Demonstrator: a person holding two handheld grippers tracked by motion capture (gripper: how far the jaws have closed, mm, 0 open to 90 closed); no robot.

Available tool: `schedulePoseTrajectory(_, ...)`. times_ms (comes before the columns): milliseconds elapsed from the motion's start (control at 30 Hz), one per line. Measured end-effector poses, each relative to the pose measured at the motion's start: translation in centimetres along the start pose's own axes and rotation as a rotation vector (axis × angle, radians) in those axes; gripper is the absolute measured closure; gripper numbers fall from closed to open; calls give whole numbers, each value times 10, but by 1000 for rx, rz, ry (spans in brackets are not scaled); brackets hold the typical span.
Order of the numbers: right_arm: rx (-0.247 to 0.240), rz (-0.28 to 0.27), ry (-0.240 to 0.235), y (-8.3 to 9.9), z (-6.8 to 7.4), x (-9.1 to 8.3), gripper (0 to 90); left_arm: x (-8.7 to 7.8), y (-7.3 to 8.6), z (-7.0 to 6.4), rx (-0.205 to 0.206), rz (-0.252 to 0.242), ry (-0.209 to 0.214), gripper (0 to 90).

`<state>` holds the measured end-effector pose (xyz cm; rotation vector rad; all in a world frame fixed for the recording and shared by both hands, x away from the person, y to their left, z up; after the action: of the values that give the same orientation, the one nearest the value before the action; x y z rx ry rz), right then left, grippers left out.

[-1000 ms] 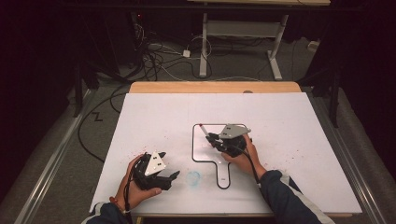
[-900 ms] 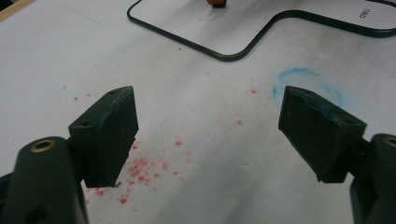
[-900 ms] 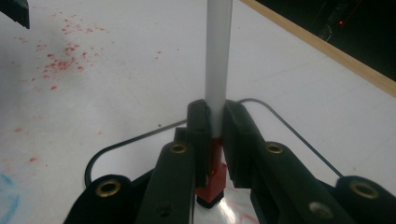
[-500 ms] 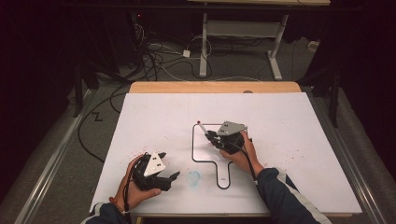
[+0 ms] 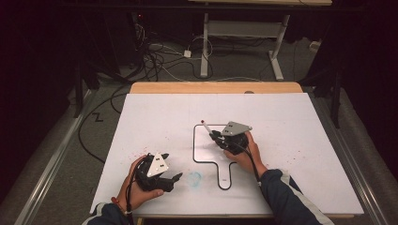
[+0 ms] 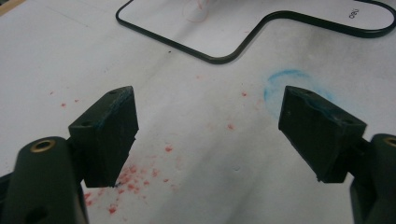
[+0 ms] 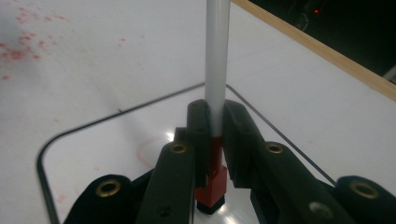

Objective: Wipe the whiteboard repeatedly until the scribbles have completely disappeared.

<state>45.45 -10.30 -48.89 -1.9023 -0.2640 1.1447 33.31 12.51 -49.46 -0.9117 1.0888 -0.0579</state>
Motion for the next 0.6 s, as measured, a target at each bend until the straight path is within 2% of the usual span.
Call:
schedulePoseTrajectory(67,-14,8,6,-1,2,1,825,0,1,0,1,3,0,188)
schedulePoseTrajectory(100,-5,13,12,0,-1,-1,825,0,2,1,-1,2,2,187)
schedulePoseTrajectory(133,20,25,34,7,-13,-7,826,-1,3,1,-3,2,2,188)
schedulePoseTrajectory(167,20,25,34,7,-13,-7,826,-1,3,2,-4,0,0,188)
schedulePoseTrajectory(267,88,13,64,27,-35,-23,825,-3,4,2,-6,-1,-1,188)
schedulePoseTrajectory(367,92,13,56,33,-35,-28,823,-2,4,1,-6,7,-7,188)
schedulePoseTrajectory(433,87,39,46,35,-31,-25,822,-2,3,1,-2,8,-7,188)
schedulePoseTrajectory(500,54,53,63,34,-29,-21,822,-2,2,0,3,8,-9,188)
schedulePoseTrajectory(600,95,10,53,30,-32,-25,822,-1,2,0,-1,9,-6,188)
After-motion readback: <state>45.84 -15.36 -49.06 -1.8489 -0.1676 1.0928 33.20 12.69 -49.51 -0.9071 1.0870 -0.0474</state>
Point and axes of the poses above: each handheld gripper's, and its own axes: x roughly forward along the jaws, y roughly out of its underside, z roughly to its left, the point moved 5 cm from there along x, roughly forward along the jaws, and after that the axes turned 8 degrees about z, right-handed, at the moved point
